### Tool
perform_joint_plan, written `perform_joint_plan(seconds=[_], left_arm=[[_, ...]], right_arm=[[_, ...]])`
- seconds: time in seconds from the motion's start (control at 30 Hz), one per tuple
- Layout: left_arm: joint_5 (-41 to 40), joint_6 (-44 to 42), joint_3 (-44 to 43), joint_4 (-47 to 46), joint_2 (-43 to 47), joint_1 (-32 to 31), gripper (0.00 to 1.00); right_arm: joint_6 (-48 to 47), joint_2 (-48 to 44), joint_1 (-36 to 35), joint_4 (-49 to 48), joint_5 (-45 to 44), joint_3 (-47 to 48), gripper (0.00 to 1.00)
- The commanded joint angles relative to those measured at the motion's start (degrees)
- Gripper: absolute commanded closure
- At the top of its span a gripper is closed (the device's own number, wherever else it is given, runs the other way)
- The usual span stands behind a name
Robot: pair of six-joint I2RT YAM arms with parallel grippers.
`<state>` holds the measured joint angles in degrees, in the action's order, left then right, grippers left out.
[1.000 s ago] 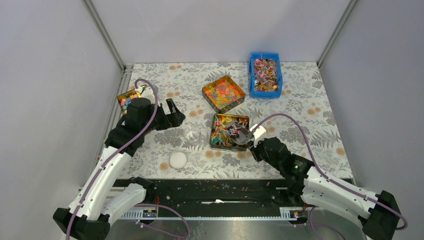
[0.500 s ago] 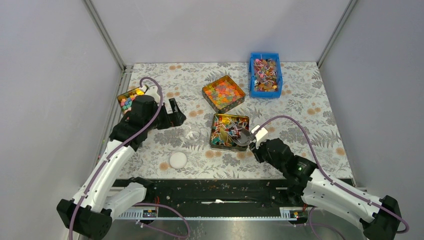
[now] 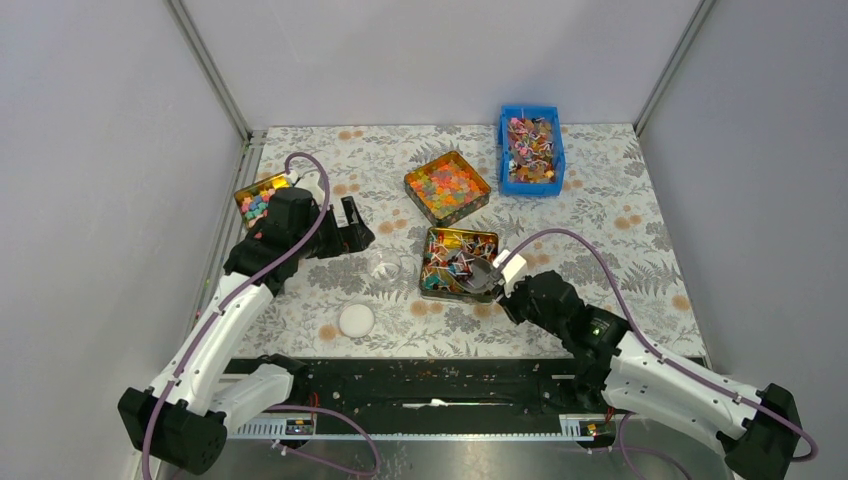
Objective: Pack the candies
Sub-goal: Place the fake candies in the packing bottle.
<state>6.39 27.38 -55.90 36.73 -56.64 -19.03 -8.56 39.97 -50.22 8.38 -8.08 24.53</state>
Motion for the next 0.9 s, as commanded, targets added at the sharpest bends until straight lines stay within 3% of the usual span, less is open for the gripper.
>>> perform_joint_plan(seconds=[0.0,0.87], left_arm=[[1.7,-0.2,-1.6,-1.5,0.3,0.4,0.01],[2.0,-0.7,-1.8,-1.4,-1.2,1.2,0.01]], right_arm=[[-1.2,0.9,-0.1,-5.0,1.9,3.8,1.00],[-1.8,7.3,-0.1,-11.8,7.1,7.6,1.00]])
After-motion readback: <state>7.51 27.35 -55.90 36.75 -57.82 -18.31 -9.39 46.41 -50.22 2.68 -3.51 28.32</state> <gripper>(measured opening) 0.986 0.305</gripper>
